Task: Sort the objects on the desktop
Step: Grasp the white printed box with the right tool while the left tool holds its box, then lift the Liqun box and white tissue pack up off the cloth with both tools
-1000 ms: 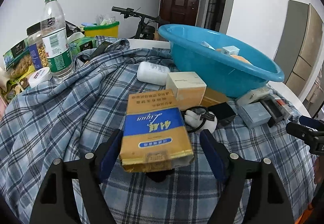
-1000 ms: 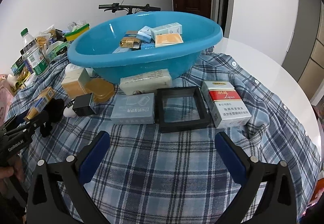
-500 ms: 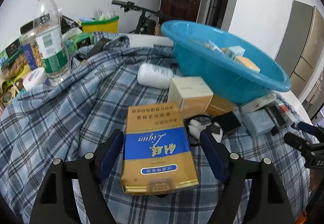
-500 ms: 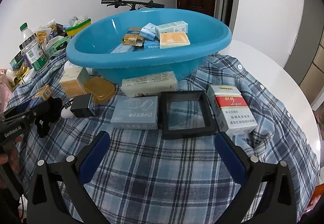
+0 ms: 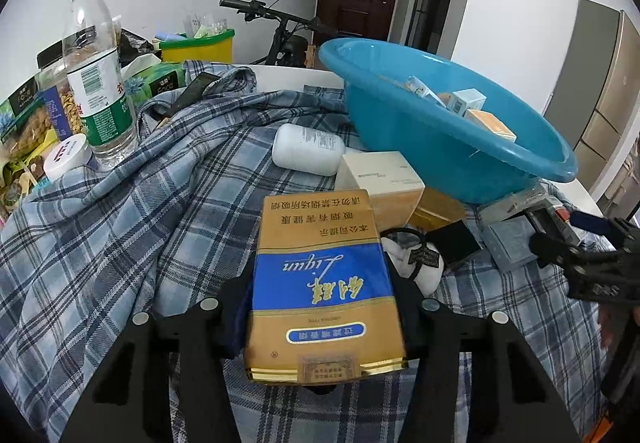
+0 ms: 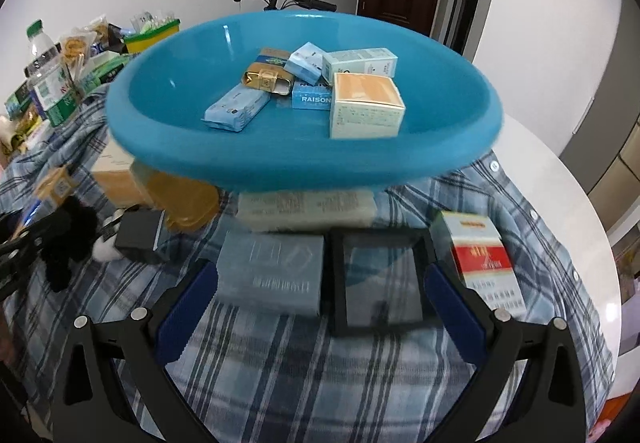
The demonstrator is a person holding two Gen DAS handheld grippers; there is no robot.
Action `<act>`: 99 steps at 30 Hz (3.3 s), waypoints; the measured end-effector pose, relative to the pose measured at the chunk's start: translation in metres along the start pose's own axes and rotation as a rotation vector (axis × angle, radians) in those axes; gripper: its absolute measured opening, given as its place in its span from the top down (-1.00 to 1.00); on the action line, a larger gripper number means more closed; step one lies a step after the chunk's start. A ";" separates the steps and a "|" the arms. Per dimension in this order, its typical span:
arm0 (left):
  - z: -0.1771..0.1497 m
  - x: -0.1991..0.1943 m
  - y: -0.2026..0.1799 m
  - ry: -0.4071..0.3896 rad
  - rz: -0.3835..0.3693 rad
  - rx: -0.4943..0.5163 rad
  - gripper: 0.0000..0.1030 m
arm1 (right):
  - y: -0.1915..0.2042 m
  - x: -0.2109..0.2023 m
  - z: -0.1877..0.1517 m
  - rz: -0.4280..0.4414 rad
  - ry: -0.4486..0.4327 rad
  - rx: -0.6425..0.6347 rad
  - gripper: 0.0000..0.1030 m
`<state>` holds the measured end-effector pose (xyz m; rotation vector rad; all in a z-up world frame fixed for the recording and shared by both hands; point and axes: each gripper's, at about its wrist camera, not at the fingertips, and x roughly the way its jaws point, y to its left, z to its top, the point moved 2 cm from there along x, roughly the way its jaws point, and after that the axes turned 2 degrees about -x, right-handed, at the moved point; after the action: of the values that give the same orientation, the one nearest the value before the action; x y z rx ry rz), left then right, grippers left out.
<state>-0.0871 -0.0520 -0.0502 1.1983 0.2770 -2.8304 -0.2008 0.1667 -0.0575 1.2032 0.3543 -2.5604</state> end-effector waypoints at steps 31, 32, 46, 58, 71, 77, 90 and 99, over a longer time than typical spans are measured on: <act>-0.004 0.001 -0.006 0.034 0.013 0.036 -0.10 | 0.004 0.023 0.017 0.012 -0.020 -0.034 -0.44; -0.004 0.000 -0.007 0.033 0.012 0.037 -0.10 | 0.003 0.020 0.017 0.015 -0.024 -0.032 -0.44; -0.009 -0.020 -0.022 0.004 -0.013 0.063 -0.10 | 0.000 -0.035 -0.016 0.037 -0.062 -0.009 -0.44; -0.018 -0.032 -0.041 -0.006 -0.043 0.107 -0.10 | 0.002 -0.034 -0.063 0.044 0.027 -0.005 -0.44; -0.023 -0.031 -0.044 0.008 -0.049 0.113 -0.10 | -0.006 -0.021 -0.085 0.060 0.073 0.034 -0.67; -0.024 -0.030 -0.046 0.014 -0.049 0.116 -0.10 | -0.006 -0.022 -0.088 0.058 0.048 0.036 -0.72; -0.028 -0.025 -0.052 0.030 -0.057 0.129 -0.10 | -0.013 -0.034 -0.098 0.045 0.005 0.067 -0.45; -0.028 -0.028 -0.054 0.019 -0.059 0.131 -0.10 | -0.018 -0.060 -0.087 0.052 -0.096 0.106 -0.44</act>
<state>-0.0539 0.0053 -0.0414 1.2607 0.1315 -2.9300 -0.1089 0.2226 -0.0631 1.1038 0.1661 -2.6087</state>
